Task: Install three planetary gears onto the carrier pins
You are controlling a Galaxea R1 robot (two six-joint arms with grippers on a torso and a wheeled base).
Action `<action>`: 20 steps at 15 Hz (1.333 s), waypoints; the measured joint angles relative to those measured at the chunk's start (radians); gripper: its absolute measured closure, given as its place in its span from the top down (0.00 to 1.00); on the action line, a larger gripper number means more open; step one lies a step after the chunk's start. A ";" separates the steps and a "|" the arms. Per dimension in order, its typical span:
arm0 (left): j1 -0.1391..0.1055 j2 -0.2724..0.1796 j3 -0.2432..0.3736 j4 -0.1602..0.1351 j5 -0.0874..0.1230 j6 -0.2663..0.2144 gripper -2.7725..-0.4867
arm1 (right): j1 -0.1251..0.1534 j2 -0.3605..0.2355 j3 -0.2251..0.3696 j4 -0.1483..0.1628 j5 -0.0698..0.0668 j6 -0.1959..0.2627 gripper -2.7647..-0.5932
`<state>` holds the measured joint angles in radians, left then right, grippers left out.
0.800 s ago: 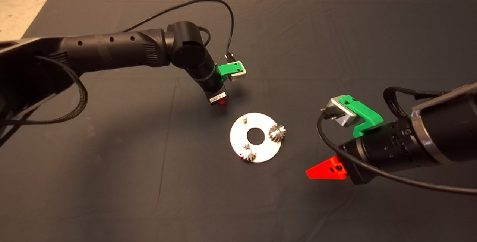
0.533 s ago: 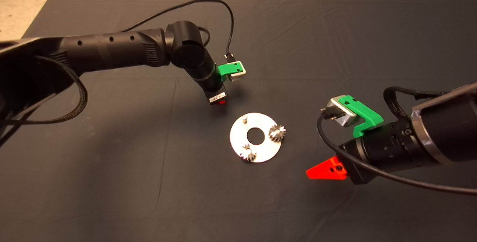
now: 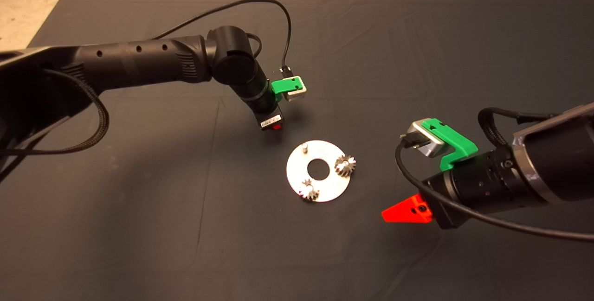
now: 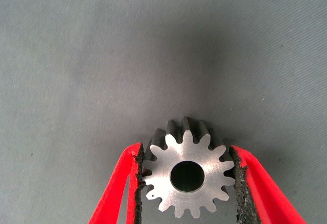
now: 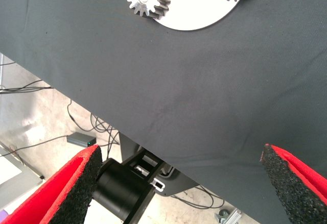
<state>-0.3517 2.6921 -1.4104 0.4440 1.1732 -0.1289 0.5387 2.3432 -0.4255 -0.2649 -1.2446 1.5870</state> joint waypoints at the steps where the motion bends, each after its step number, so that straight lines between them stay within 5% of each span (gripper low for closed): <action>1: 0.000 -0.005 0.007 0.000 0.002 0.000 0.15 | 0.000 0.000 0.000 0.000 0.000 0.000 0.80; 6: 0.000 -0.064 0.111 -0.007 0.040 -0.001 0.12 | 0.002 -0.002 0.000 0.000 0.000 0.000 0.80; 10: -0.008 -0.093 0.227 -0.019 0.102 -0.020 0.12 | 0.002 -0.002 0.000 0.000 0.001 0.000 0.80; 15: -0.103 -0.099 0.324 -0.030 0.159 -0.094 0.12 | 0.003 -0.002 -0.001 0.000 0.003 0.000 0.80; 20: -0.113 -0.096 0.389 -0.054 0.163 -0.171 0.12 | 0.008 -0.002 -0.001 0.000 0.003 0.000 0.80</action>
<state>-0.4643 2.5957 -1.0217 0.3904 1.3364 -0.3000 0.5468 2.3409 -0.4262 -0.2645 -1.2415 1.5870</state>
